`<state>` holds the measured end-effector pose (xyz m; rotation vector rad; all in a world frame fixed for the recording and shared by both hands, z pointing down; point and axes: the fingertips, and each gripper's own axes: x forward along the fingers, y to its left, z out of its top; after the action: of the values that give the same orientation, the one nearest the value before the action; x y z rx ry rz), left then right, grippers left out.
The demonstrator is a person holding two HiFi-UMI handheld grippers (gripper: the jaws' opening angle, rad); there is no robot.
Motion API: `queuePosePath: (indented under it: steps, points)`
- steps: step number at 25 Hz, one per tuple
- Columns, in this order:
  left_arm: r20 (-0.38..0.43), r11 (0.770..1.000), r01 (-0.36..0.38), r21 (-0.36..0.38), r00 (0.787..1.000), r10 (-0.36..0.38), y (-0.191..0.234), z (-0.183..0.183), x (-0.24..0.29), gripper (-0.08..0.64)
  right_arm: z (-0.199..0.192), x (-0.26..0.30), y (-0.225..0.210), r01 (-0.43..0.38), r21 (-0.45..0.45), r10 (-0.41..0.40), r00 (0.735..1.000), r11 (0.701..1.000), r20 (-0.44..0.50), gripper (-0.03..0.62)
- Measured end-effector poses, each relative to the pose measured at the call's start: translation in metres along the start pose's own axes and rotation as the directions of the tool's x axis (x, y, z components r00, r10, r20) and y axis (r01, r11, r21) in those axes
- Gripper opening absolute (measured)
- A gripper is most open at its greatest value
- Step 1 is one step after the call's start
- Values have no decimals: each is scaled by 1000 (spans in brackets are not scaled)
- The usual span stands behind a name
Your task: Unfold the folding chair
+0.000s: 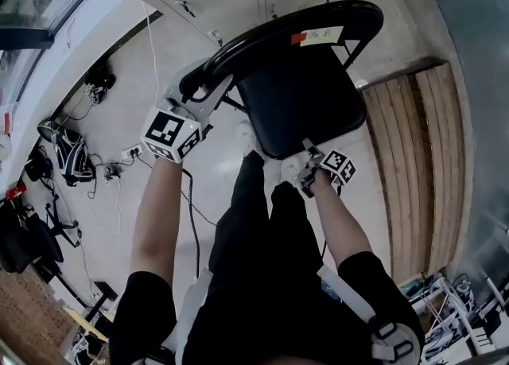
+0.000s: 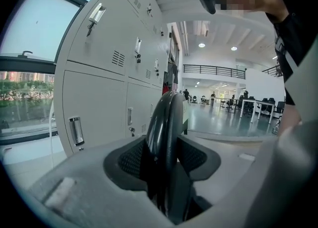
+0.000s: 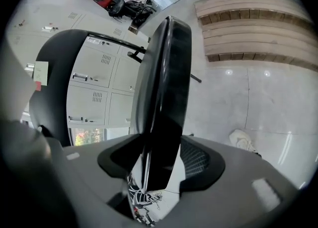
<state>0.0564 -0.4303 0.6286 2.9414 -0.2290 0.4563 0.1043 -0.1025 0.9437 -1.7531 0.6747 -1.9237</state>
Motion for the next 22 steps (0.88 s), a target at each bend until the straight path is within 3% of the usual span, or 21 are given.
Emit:
queuePosePath:
  steps: [4,6,7,8,9,11,12,14,16,19,22]
  points:
    - [9,1000,-9,5,1000,9,4,1,0,189,0,-1,1,39,-24,-39,999,999,-10,255]
    - [9,1000,-15,1,1000,15,7,0,1,189,1,-8,1,110,-115,-113,993,987,-20,255]
    - [7,1000,-20,-2,1000,20,10,-1,1,190,3,-16,1,163,-198,-169,986,967,-11,252]
    - [4,1000,-24,-6,1000,24,12,-2,1,192,8,-26,4,223,-306,-228,974,926,20,226]
    - [2,1000,-25,-8,1000,25,14,-2,2,193,16,-36,11,277,-424,-272,959,862,75,146]
    - [4,1000,-24,-10,1000,24,19,-2,6,195,29,-44,39,303,-611,-259,952,731,162,24]
    - [7,1000,-23,-10,1000,23,21,-2,8,195,29,-39,54,268,-656,-221,963,706,155,23]
    - [11,1000,-18,-10,1000,18,26,-1,13,195,22,-20,74,200,-661,-179,979,723,101,21]
    - [14,1000,-9,-12,1000,9,31,0,18,195,14,1,75,210,-651,-217,974,729,70,17]
    - [18,1000,10,-17,1000,-10,41,-1,22,195,5,26,57,298,-684,-351,934,666,65,6]
    - [22,999,21,-28,1000,-20,53,-4,26,195,0,38,45,333,-728,-411,908,600,77,6]
